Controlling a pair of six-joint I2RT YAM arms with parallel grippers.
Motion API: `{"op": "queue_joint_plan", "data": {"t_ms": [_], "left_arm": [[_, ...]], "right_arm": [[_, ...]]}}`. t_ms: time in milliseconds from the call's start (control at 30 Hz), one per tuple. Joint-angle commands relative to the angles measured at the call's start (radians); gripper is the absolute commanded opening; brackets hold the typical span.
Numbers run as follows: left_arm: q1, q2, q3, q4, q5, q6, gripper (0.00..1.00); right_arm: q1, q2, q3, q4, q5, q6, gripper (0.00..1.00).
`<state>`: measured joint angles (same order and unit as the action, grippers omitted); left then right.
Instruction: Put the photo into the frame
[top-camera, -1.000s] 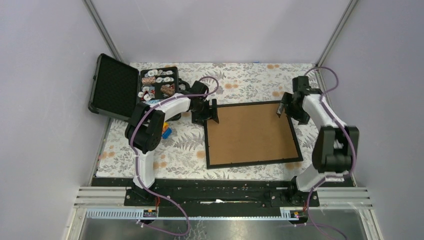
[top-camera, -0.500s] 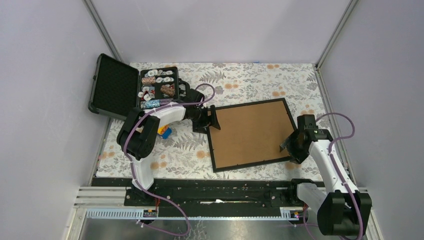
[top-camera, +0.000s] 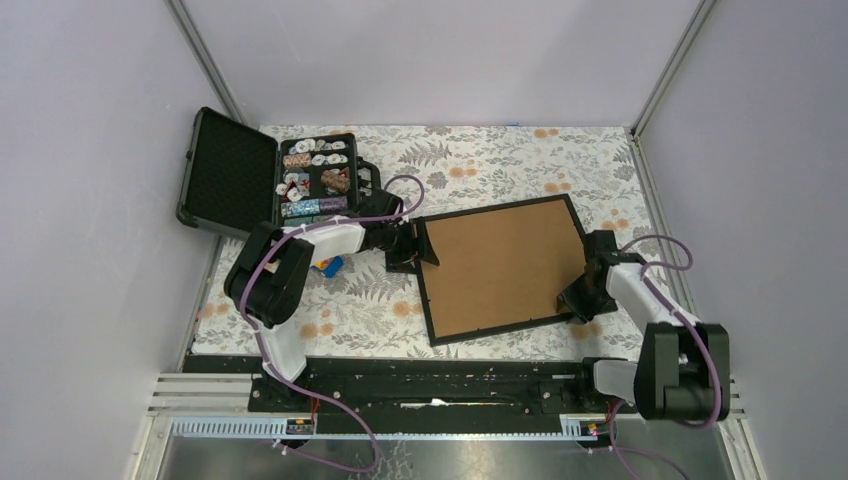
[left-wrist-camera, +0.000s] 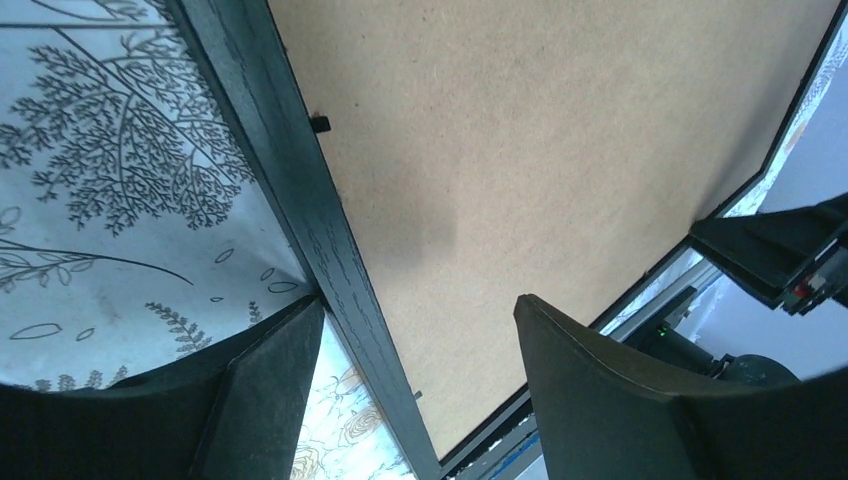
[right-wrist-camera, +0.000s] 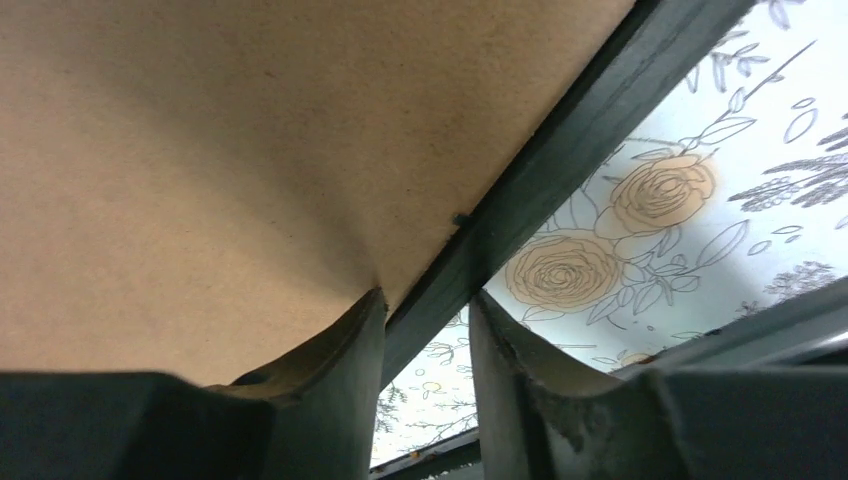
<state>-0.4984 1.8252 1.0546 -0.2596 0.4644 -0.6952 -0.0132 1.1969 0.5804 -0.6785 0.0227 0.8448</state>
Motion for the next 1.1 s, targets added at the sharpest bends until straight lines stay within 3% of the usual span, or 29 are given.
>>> {"op": "queue_joint_plan", "data": {"t_ms": [0,200,300,433,533,633,733,833,1067], "left_arm": [[-0.053,0.022,-0.077,-0.039,-0.011,0.001,0.75],[-0.262,0.053,-0.061,-0.001,-0.007,-0.011,0.73],[-0.390,0.101,-0.024,0.015,0.025,-0.039,0.73],[-0.484,0.085,0.029,-0.026,0.052,0.013,0.75],[-0.430,-0.005,0.105,-0.153,-0.014,0.127,0.83],[-0.280,-0.072,0.201,-0.279,-0.098,0.212,0.92],[-0.130,-0.053,0.310,-0.308,-0.213,0.252,0.98],[-0.035,0.070,0.442,-0.304,-0.312,0.252,0.99],[0.023,0.391,0.765,-0.248,-0.364,0.280,0.98]], "right_arm": [[-0.001,0.125,0.116,0.133,0.099,-0.066,0.39],[-0.001,0.283,0.275,0.293,0.164,-0.325,0.44],[-0.001,0.363,0.332,0.431,0.068,-0.410,0.50],[-0.001,0.548,0.557,0.294,0.031,-0.494,0.61],[-0.001,0.573,0.654,0.151,0.143,-0.496,0.79],[-0.001,0.488,0.623,0.120,0.104,-0.479,0.96],[0.001,0.425,0.555,0.111,-0.079,-0.451,0.99],[0.004,0.370,0.475,0.123,-0.194,-0.449,0.99],[0.004,0.311,0.337,0.154,-0.201,-0.482,0.99]]}}
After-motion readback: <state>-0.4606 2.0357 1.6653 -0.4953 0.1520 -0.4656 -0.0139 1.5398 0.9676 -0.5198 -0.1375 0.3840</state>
